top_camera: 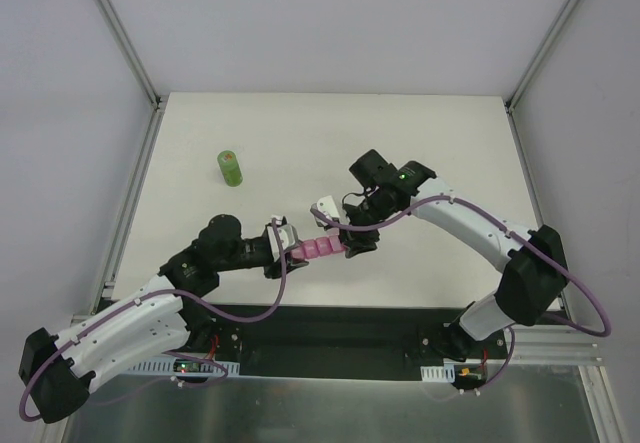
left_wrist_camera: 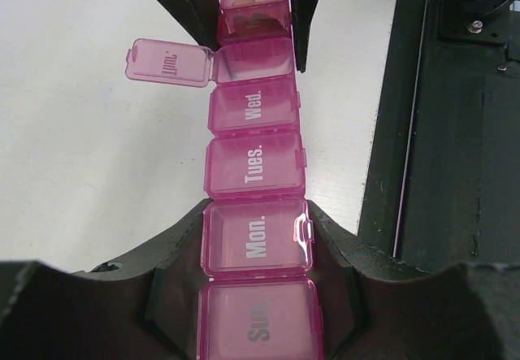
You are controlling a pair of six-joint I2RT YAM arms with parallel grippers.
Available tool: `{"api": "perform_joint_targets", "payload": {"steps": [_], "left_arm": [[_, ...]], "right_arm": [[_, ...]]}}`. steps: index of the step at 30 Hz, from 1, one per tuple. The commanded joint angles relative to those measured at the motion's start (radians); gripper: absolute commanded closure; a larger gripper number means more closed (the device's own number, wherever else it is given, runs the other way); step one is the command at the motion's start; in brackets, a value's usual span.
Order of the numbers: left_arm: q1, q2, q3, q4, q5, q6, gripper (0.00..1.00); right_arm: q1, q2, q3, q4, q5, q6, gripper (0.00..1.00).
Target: Sort the pills into containers
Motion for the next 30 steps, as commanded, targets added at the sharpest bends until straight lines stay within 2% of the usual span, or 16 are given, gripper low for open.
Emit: {"api": "perform_joint_targets", "payload": {"steps": [1,2,4,5,6,7,9,14,17,25,28,30], "left_arm": [[-0.002,-0.006,0.026,0.055,-0.035,0.004,1.0],[-0.002,-0.003,0.028,0.055,-0.038,0.003,1.0],[-0.002,0.001,0.031,0.055,-0.05,-0.005,0.85],[-0.002,0.0,0.032,0.055,-0.058,-0.009,0.74],[-0.002,-0.002,0.036,0.055,-0.069,-0.016,0.43],[-0.002,-0.008,0.037,0.053,-0.083,-0.017,0.31],[0.0,-0.038,0.04,0.043,-0.132,-0.005,0.16],[0.0,-0.15,0.034,-0.026,-0.257,0.061,0.11],[0.0,-0.241,0.016,-0.055,-0.326,0.102,0.1],[0.001,-0.276,0.008,-0.089,-0.374,0.138,0.09],[0.001,-0.267,0.009,-0.092,-0.371,0.139,0.09],[0.003,-0.264,0.009,-0.094,-0.362,0.139,0.09]], "right_arm": [[0.006,0.014,0.042,-0.026,-0.004,0.011,0.67],[0.006,0.015,0.045,-0.026,-0.003,0.014,0.69],[0.006,0.021,0.051,-0.026,0.003,0.017,0.7],[0.002,0.024,0.054,-0.025,0.011,0.019,0.71],[-0.003,0.037,0.055,-0.026,0.019,0.022,0.71],[-0.009,0.043,0.061,-0.025,0.033,0.023,0.71],[-0.034,0.07,0.065,-0.011,0.056,0.029,0.71],[-0.099,0.147,0.057,0.078,0.22,0.072,0.72],[-0.135,0.248,0.081,0.144,0.312,0.094,0.72],[-0.187,0.457,0.233,0.147,0.372,0.016,0.7],[-0.193,0.511,0.284,0.13,0.385,0.005,0.66],[-0.201,0.543,0.304,0.127,0.392,0.006,0.55]]}}
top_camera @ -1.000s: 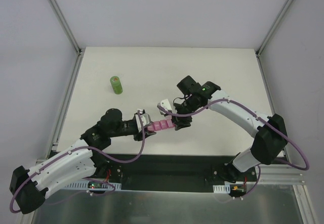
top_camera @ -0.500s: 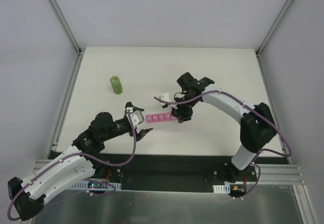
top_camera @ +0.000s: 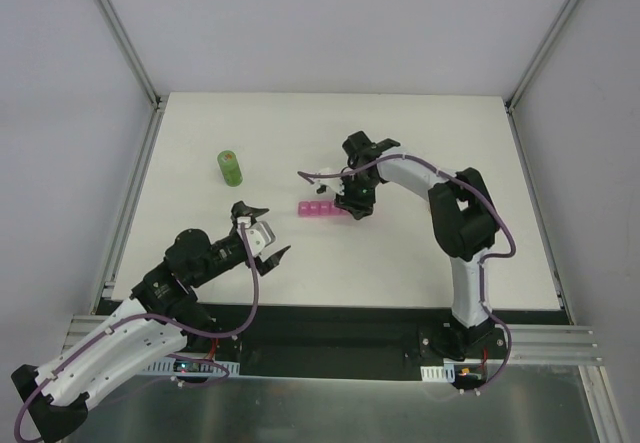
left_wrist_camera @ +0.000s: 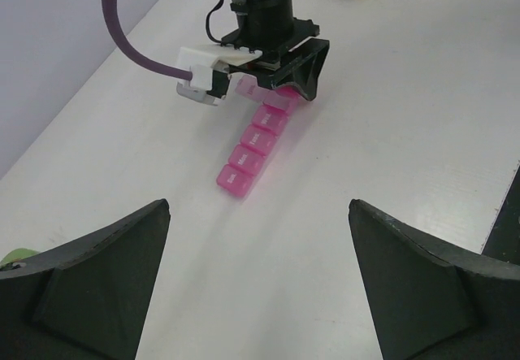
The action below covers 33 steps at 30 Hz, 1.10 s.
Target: Sort the pills into containers
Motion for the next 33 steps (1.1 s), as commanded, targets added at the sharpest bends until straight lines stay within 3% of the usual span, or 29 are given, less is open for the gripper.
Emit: {"api": "perform_joint_targets", "payload": {"steps": [1,3,7,11,15,18,20,21,22,24,26,33], "left_arm": [[0.001,0.01,0.011,-0.003,-0.012,0.018,0.09],[0.001,0.01,0.013,-0.003,-0.005,0.013,0.09],[0.001,0.013,0.016,-0.006,0.011,0.01,0.09],[0.003,0.01,0.02,-0.009,0.017,0.001,0.09],[0.006,-0.002,0.029,-0.011,0.027,-0.024,0.06],[0.009,-0.001,0.04,-0.011,0.047,-0.047,0.05],[0.012,0.002,0.045,-0.012,0.064,-0.062,0.04],[0.013,0.006,0.049,-0.012,0.066,-0.076,0.03],[0.015,0.007,0.052,-0.014,0.07,-0.081,0.02],[0.016,0.01,0.057,-0.015,0.08,-0.087,0.01],[0.019,0.01,0.06,-0.018,0.08,-0.094,0.01],[0.024,0.018,0.065,-0.029,0.09,-0.093,0.01]], "right_arm": [[-0.012,0.044,0.084,-0.023,0.032,-0.02,0.5],[-0.023,0.055,0.103,-0.028,0.035,-0.009,0.34],[-0.043,0.025,0.115,-0.035,0.05,0.003,0.19],[-0.09,-0.077,0.117,-0.047,0.038,0.05,0.17],[-0.124,-0.312,0.046,-0.071,0.004,0.086,0.14],[-0.161,-0.492,-0.075,0.004,0.048,0.139,0.02],[-0.216,-0.57,-0.182,0.079,0.126,0.221,0.03],[-0.231,-0.616,-0.21,0.174,0.193,0.391,0.03],[-0.247,-0.621,-0.207,0.172,0.303,0.426,0.03],[-0.334,-0.611,-0.167,0.019,0.222,0.43,0.03],[-0.407,-0.609,-0.161,-0.041,0.124,0.453,0.1],[-0.533,-0.548,-0.182,-0.083,0.148,0.535,0.13]]}}
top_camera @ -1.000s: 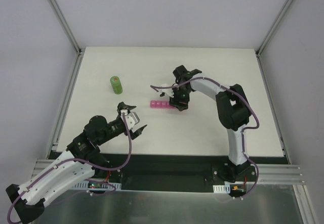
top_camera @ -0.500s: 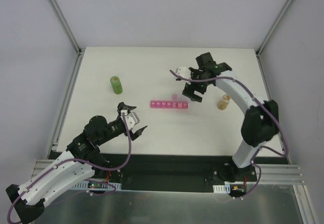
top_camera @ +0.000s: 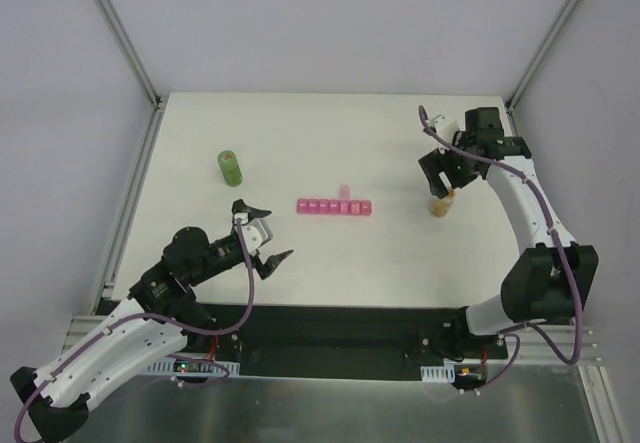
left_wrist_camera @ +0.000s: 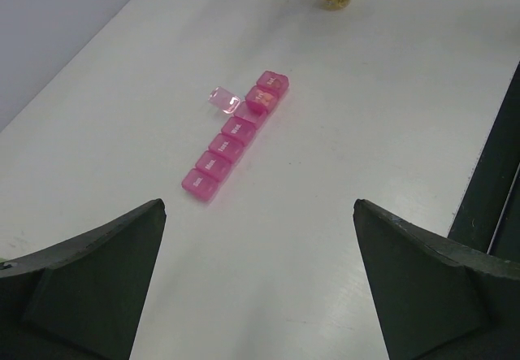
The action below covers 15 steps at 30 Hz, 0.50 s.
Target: Sort the pills into containers
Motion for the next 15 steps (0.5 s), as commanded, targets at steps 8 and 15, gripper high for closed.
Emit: {"api": "perform_joint_targets", "payload": {"steps": [8,15], "left_arm": [[0.01,0.023,0.041,-0.005,0.032,-0.01,0.01],[0.012,0.034,0.042,-0.012,0.042,-0.002,0.01]], "right_arm": [[-0.078,0.188,0.034,-0.065,-0.026,0.109,0.23],[-0.086,0.26,0.063,-0.031,0.046,0.115,0.29]]}}
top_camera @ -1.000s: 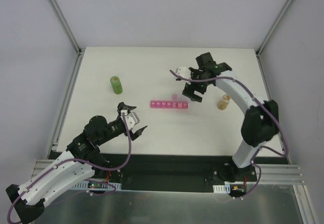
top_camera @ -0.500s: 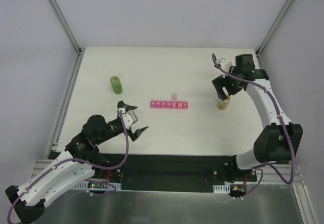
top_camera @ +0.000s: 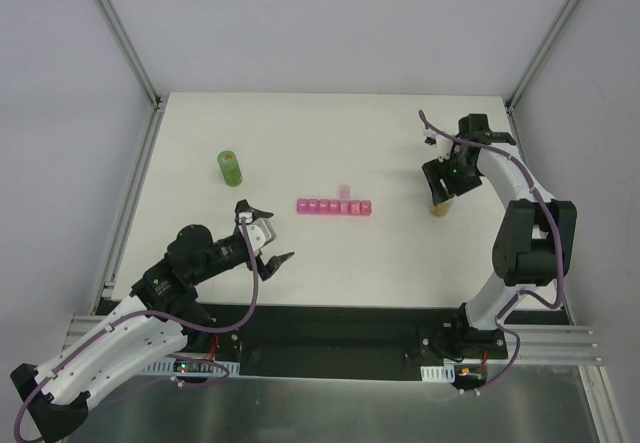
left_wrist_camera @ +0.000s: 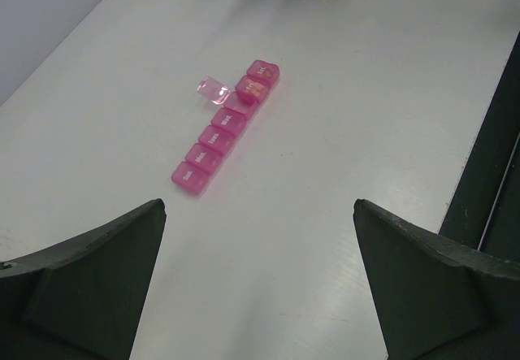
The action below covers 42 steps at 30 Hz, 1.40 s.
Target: Sort the pills into containers
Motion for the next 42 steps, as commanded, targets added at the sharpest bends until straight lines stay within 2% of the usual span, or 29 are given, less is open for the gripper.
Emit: {"api": "perform_joint_targets", "payload": {"steps": [1,11,14,17,18,20,25,30,32,35,40,42], "left_arm": [[0.012,0.01,0.037,0.0,0.025,-0.002,0.01],[0.013,0.013,0.039,-0.003,0.059,-0.004,0.01],[0.013,0.013,0.039,-0.003,0.063,-0.012,0.01],[0.013,0.011,0.037,-0.003,0.075,-0.047,0.01],[0.013,0.013,0.034,-0.001,0.092,-0.048,0.01],[0.013,0.029,0.031,0.006,0.143,-0.045,0.01],[0.013,0.094,0.013,0.046,0.238,-0.021,0.01],[-0.005,0.229,0.025,0.216,0.325,-0.047,0.02],[-0.075,0.291,0.057,0.233,0.298,0.037,0.01],[-0.147,0.374,0.063,0.34,0.226,0.167,0.01],[-0.218,0.558,0.071,0.662,0.135,0.169,0.01],[-0.267,0.646,0.089,0.715,0.047,0.172,0.01]], "right_arm": [[-0.006,0.018,0.055,0.006,0.041,0.029,0.31],[-0.006,0.021,0.06,0.009,0.018,0.039,0.41],[-0.006,0.022,0.064,0.006,0.012,0.04,0.47],[-0.006,0.015,0.069,-0.002,0.0,0.032,0.63],[-0.005,0.01,0.072,-0.01,-0.018,0.013,0.74],[0.008,-0.01,0.075,-0.033,-0.028,-0.012,0.83],[0.07,-0.085,0.061,-0.083,-0.115,-0.087,0.88],[0.181,-0.198,0.069,-0.186,-0.23,-0.145,0.9],[0.251,-0.237,0.078,-0.237,-0.265,-0.161,0.9],[0.34,-0.275,0.098,-0.283,-0.345,-0.152,0.9],[0.454,-0.324,0.141,-0.289,-0.45,-0.106,0.9],[0.478,-0.332,0.15,-0.284,-0.471,-0.077,0.9]]}}
